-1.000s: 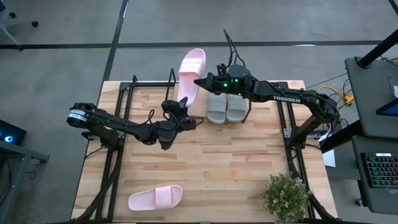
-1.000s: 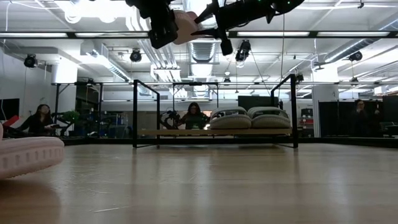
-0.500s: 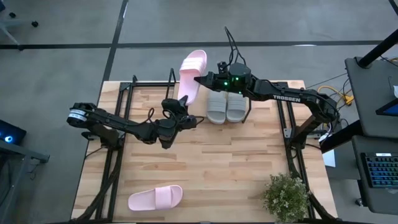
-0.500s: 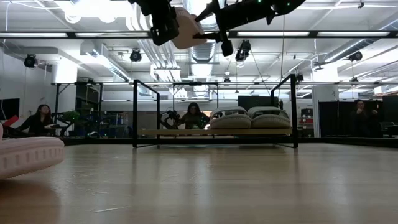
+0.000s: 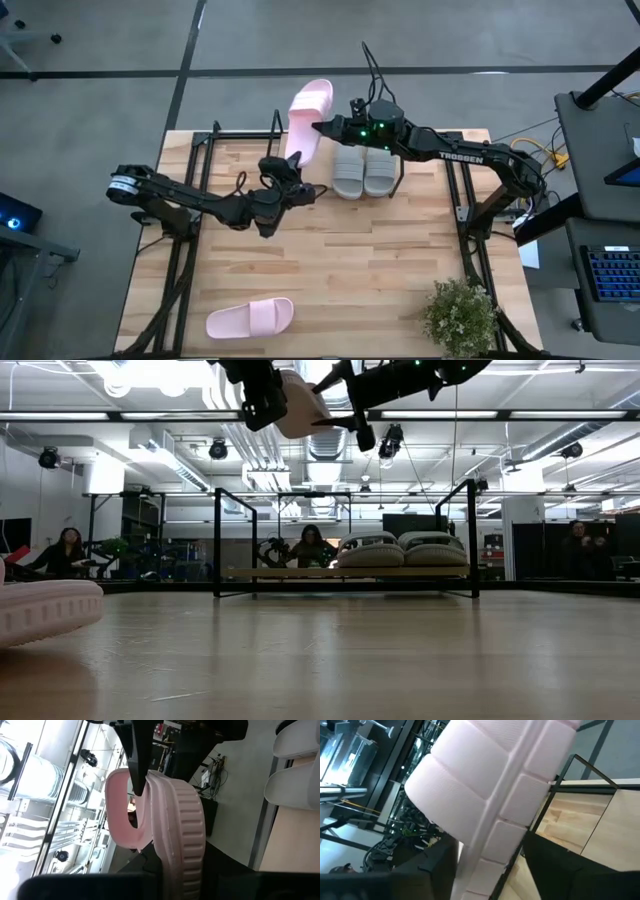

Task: Pick and place slides into the shelf
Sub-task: Put the top pink slipper on the shelf

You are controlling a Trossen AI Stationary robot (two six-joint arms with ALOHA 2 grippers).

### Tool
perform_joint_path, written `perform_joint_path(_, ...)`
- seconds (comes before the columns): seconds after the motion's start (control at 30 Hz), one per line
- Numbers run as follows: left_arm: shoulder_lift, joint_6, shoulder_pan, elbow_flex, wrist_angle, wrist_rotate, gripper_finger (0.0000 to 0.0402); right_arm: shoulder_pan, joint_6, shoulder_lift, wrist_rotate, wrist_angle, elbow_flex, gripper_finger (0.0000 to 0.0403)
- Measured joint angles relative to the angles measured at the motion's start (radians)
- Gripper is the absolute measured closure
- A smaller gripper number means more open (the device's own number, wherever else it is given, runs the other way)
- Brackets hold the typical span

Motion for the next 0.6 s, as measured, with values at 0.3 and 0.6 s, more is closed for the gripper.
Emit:
perform_joint_path(0.3,-0.003,0.000,0.029,0.000,-0.004,-0.013,0.0358,0.000,0.002,0.000,-0.015,-0.001,-0.001,0.0115)
perform_joint_path(0.6,-0.042,-0.004,0.042,-0.004,-0.027,-0.017,0.0358,-0.014,-0.012,-0.040,-0.034,-0.006,-0.002,0.0104)
